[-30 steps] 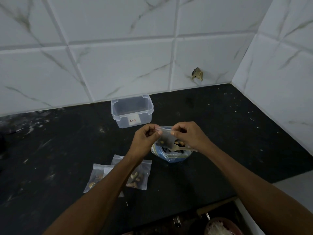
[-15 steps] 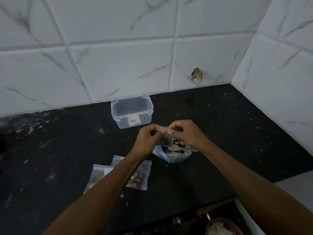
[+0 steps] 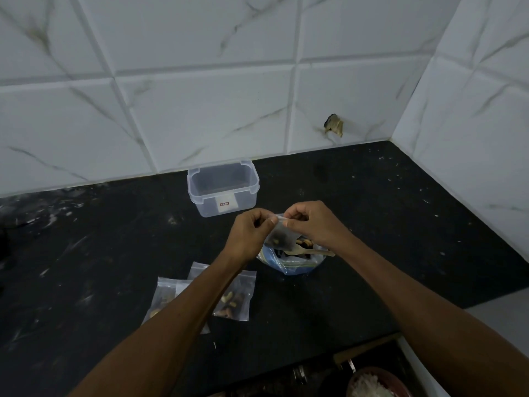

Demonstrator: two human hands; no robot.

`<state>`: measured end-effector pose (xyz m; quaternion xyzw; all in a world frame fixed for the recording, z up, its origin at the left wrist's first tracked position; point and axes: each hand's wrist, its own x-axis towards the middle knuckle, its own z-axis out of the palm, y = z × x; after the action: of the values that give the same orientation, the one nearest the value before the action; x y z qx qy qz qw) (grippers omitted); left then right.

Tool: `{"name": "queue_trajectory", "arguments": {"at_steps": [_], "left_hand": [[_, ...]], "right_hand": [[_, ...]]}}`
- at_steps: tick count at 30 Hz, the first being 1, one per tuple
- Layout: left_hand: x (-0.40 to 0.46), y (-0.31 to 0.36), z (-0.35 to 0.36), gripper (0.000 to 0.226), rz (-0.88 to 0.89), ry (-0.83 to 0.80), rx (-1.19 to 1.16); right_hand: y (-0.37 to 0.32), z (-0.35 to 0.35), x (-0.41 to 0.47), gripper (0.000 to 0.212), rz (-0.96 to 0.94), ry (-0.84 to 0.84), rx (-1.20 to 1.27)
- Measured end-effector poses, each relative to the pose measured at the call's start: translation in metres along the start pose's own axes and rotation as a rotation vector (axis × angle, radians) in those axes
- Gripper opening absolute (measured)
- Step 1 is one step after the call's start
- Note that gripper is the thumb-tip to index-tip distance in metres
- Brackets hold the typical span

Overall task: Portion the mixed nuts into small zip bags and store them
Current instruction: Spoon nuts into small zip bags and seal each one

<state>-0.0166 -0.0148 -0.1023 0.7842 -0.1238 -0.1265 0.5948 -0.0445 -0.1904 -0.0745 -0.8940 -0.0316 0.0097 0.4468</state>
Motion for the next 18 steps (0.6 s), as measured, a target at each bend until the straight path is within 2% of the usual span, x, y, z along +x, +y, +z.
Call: {"name": "queue_trajectory", "arguments": {"at_steps": [11,15,18], "left_hand": [[-0.0009,0.0053,0.0001,0.005,0.098,-0.037,0.082],[0.0019,0.0026,-0.0011,0.008,0.081,-0.003,0.121],[0.0015,0.0010,-0.0018,0.008,0.054,0.000,0.111]], "right_hand": [[0.0004,0.0022,0.0004,0.006,-0.025,0.031,-0.054],[0.0050,-0.0007,-0.0021,0.007,-0.001,-0.003,-0.021],[0.0079,-0.0019,-0.0057,0.004,0.009,0.035,-0.071]]}}
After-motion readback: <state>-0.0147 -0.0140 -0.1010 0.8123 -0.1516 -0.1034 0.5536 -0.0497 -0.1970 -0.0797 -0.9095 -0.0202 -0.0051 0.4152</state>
